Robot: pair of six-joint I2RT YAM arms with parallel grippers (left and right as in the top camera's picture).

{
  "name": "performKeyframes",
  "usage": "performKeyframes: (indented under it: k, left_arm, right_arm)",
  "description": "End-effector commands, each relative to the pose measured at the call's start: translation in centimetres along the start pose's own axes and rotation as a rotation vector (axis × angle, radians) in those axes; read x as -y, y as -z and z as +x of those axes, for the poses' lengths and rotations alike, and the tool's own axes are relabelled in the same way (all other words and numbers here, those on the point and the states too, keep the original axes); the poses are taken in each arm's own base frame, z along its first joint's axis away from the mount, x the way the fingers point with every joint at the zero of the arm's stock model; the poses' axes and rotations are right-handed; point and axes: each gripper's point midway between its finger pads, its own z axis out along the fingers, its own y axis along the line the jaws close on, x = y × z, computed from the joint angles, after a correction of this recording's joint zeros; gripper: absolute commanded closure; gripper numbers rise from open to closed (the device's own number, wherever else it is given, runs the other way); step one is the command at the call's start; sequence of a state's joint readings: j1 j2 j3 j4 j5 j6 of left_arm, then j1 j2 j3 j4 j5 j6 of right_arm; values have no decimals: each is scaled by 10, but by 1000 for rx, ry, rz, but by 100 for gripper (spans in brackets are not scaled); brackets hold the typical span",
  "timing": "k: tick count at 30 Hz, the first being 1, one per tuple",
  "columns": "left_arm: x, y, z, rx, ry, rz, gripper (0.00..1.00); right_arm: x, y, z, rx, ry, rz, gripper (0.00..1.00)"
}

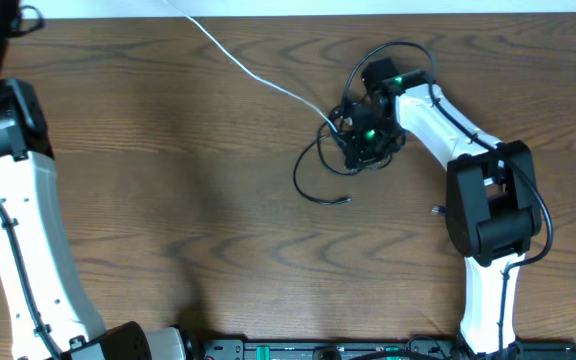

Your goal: Untangle cables

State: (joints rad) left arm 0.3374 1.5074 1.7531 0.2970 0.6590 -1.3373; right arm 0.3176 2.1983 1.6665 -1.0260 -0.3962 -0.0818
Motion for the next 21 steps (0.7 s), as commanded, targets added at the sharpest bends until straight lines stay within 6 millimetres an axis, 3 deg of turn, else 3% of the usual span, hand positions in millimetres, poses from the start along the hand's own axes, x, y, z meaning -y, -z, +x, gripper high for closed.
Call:
performKeyframes:
  k: [1,4,7,9,14,17,21]
  left_arm:
    - [40,10,-5,27,4,67,92]
    - [45,12,3,-13,-1,78,93]
    - [46,13,19,-101,-4,88,93]
    - [47,14,28,-156,-5,93,93]
    - [49,19,51,-293,-15,109,92]
    - [50,22,57,-333,-16,113,92]
    - [50,22,59,-342,-16,114,92]
  right_arm:
    - [11,10,0,20,-38,35,99]
    - [11,11,-2,31,-40,23,93]
    - [-9,20,-11,73,-18,-74,71]
    - [-22,36,-23,130,13,-105,62]
    - [-51,100,-51,329,117,-96,41]
    - [-59,113,-66,411,154,-93,37]
    - [-57,106,-80,444,189,-75,35]
